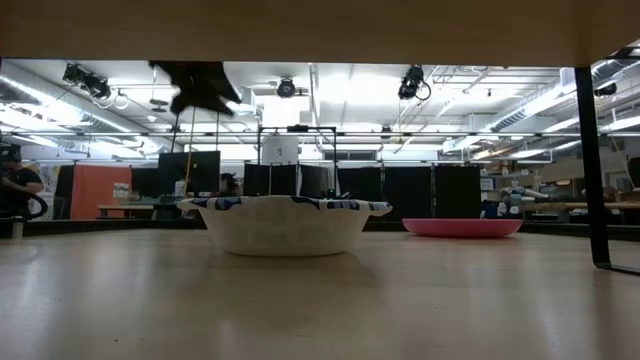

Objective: Place and stack plates onto a shelf
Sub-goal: Stack the purple plate on top of the orange plate on the shelf

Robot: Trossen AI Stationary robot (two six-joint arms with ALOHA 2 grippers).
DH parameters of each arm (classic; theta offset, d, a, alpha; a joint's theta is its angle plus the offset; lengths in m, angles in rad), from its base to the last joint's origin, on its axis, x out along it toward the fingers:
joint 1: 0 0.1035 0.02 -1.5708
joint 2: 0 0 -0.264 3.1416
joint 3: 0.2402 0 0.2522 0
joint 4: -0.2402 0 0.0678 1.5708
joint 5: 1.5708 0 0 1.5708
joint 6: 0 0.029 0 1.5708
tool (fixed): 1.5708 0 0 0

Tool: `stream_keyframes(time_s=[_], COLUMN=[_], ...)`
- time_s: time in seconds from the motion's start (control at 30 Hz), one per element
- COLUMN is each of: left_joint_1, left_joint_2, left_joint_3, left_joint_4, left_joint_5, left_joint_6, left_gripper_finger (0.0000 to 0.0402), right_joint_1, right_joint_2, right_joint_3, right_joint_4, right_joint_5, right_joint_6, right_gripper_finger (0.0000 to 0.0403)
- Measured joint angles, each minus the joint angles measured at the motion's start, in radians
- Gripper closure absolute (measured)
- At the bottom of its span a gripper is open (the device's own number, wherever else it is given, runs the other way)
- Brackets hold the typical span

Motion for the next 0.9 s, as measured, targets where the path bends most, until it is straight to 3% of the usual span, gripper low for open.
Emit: stream_keyframes(time_s=[0.17, 0.33, 0.57, 0.9], left_joint_1=[0.112, 0.152, 0.112, 0.030], left_joint_2=[0.151, 0.251, 0.352, 0.424], left_joint_3=[0.000, 0.000, 0.000, 0.000], left_joint_4=[-0.001, -0.007, -0.024, -0.041], left_joint_5=[0.094, 0.138, 0.139, 0.047], left_joint_6=[0.000, -0.001, -0.028, -0.139], left_gripper_finger=[0.0239, 0.0239, 0.0239, 0.0239], right_joint_1=[-0.117, -0.217, -0.290, -0.336], right_joint_2=[-0.090, -0.130, -0.133, -0.133], right_joint_3=[-0.074, -0.124, -0.174, -0.192], right_joint_4=[0.026, 0.026, 0.070, 0.080], right_joint_5=[-0.001, -0.064, -0.082, -0.106], right_joint_6=[-0.001, -0.001, -0.001, -0.001], right_gripper_finger=[0.0282, 0.0282, 0.0282, 0.0282])
